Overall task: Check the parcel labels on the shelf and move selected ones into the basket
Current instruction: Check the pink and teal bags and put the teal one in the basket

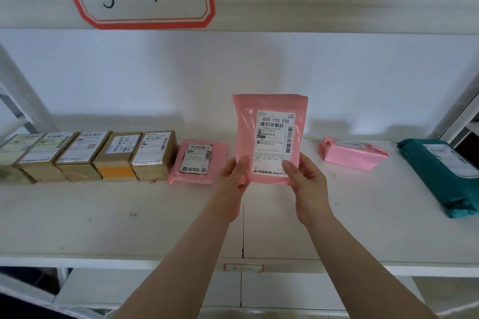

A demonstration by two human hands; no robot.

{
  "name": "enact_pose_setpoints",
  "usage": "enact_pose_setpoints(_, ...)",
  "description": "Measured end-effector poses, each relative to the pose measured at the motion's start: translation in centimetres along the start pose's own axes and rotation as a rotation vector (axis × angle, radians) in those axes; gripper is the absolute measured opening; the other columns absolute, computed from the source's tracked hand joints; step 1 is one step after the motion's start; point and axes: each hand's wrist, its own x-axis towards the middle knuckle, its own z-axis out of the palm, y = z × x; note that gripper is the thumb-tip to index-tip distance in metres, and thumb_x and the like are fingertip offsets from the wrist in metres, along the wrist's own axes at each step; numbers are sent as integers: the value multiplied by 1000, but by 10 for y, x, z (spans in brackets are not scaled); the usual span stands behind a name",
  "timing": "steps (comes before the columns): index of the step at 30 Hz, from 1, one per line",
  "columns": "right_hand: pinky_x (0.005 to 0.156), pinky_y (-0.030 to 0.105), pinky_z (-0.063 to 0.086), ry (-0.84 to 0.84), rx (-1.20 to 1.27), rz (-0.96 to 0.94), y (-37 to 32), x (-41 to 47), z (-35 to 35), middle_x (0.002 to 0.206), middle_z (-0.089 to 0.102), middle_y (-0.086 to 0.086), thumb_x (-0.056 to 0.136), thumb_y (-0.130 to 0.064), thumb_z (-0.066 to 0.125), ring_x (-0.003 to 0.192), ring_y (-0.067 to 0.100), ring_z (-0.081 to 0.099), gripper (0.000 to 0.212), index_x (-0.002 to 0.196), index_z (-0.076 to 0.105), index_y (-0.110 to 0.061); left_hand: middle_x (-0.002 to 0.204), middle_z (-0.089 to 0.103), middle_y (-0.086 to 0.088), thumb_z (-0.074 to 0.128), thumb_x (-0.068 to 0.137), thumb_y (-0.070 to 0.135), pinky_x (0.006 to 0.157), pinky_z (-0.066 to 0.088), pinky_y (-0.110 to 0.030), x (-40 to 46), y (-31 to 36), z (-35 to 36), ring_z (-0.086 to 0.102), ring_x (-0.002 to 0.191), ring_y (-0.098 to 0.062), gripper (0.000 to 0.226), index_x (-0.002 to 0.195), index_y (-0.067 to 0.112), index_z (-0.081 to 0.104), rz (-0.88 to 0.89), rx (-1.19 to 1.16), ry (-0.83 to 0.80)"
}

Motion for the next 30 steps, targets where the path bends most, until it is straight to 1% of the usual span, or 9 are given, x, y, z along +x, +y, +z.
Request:
enact_pose_setpoints(7, 102, 53, 49, -11, -5, 1, -6, -1, 4, 119, 72, 12, 88, 2, 64, 114, 33, 66, 40, 128, 64, -6, 98, 77, 0, 56, 94, 15, 95, 53, -32, -1, 2, 4, 71, 94, -15, 15, 100, 16, 70, 19, -49, 18)
enact_pose_setpoints(13, 91, 40, 56, 5, -17, 43, -2, 2, 10, 116, 74, 10, 90, -3, 64, 108, 28, 70, 36, 126, 66, -7, 96, 77, 2, 57, 94, 17, 84, 57, -27, 0, 5, 2, 72, 89, -13, 14, 102, 18, 69, 43, 32, 80)
enact_pose_setpoints(15, 84, 34, 58, 45, -21, 91, 4, 5, 12, 110, 76, 8, 92, -6, 64, 102, 26, 72, 32, 123, 67, -6, 96, 77, 1, 61, 93, 20, 87, 56, -31, 2, 4, 1, 71, 89, -16, 12, 100, 16, 69, 17, 72, 160)
enact_pose_setpoints(18, 80, 33, 59, 150, -37, 175, 17, 11, 14, 107, 75, 9, 92, -9, 65, 96, 26, 72, 28, 120, 68, -7, 101, 72, -4, 63, 92, 23, 93, 53, -32, 5, -1, -4, 68, 90, -16, 24, 111, 8, 65, -64, 104, 260)
enact_pose_setpoints(22, 69, 25, 59, 223, -73, 254, 31, 22, 14, 110, 73, 13, 92, -11, 67, 90, 26, 71, 32, 123, 65, -3, 104, 62, -5, 66, 89, 32, 107, 44, -36, 10, -11, -11, 59, 102, -18, 35, 112, 6, 58, -300, 116, 365)
enact_pose_setpoints(25, 68, 25, 58, 237, -124, 305, 40, 30, 16, 108, 72, 13, 92, -12, 66, 86, 25, 70, 32, 122, 65, -2, 88, 57, -10, 68, 88, 29, 97, 52, -36, 14, -14, -19, 58, 81, -18, 31, 97, 2, 56, -385, 84, 415)
enact_pose_setpoints(27, 71, 28, 58, 244, -156, 330, 46, 36, 17, 103, 72, 12, 91, -12, 67, 81, 22, 70, 32, 121, 66, -2, 84, 61, -13, 65, 91, 22, 94, 53, -36, 18, -14, -22, 60, 77, -19, 22, 87, 2, 58, -403, 36, 418)
enact_pose_setpoints(29, 66, 24, 55, 249, -203, 344, 51, 42, 18, 97, 71, 7, 91, -13, 68, 75, 15, 68, 31, 121, 68, -3, 84, 63, -14, 62, 93, 18, 90, 55, -34, 22, -16, -25, 61, 75, -20, 18, 91, 0, 59, -401, 27, 419)
enact_pose_setpoints(30, 61, 21, 53, 248, -225, 350, 54, 45, 19, 96, 71, 6, 91, -14, 68, 72, 12, 67, 31, 120, 68, -3, 84, 63, -14, 63, 93, 17, 81, 59, -33, 26, -17, -28, 62, 74, -20, 20, 98, -2, 59, -397, 31, 431)
